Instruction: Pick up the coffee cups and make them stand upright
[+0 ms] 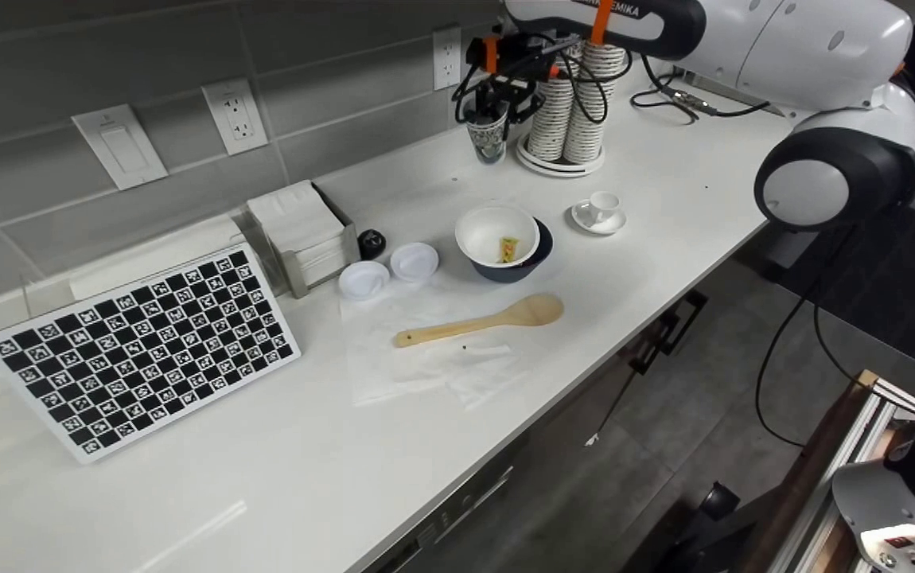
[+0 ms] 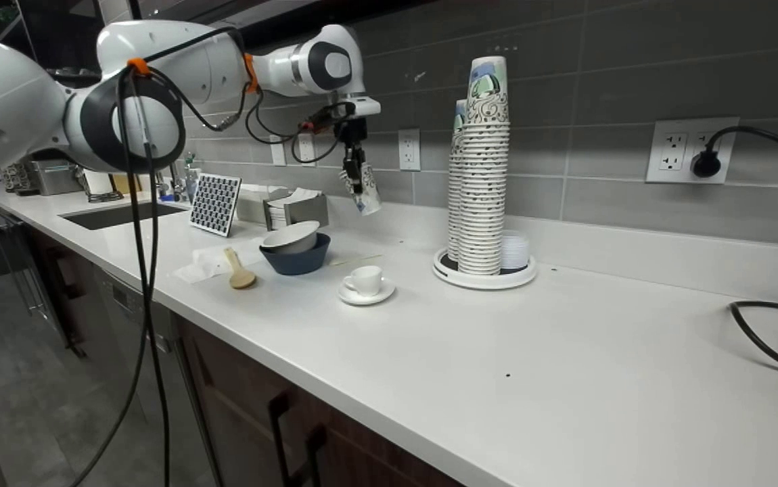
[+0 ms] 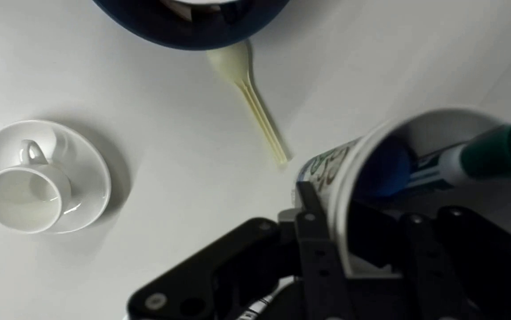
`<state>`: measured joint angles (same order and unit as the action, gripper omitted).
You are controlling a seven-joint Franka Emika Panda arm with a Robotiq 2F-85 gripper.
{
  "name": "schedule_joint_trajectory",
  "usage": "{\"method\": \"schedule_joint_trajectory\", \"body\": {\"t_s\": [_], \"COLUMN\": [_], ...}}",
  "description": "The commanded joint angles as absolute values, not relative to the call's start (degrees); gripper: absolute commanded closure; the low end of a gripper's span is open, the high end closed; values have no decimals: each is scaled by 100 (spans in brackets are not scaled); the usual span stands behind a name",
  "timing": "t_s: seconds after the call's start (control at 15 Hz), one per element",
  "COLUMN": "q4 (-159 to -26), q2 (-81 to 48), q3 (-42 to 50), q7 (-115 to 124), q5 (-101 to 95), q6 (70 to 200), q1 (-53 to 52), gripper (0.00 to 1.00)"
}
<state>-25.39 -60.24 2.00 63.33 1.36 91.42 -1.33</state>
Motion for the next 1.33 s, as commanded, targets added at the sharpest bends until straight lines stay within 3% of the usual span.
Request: {"method": "schedule_joint_trajectory", "body": {"t_s": [0.0,0.27,1.27], "q4": [-2713,-2254,-2488], "q2": [-6100,-6598,-6796], "q3": [-178,-239,-223], "q7": [6425,6620,7353], "q5": [815,1094,1129], "q6": [9250,9020,9766], "q1": [394,703,951], "gripper": [99,99,99]}}
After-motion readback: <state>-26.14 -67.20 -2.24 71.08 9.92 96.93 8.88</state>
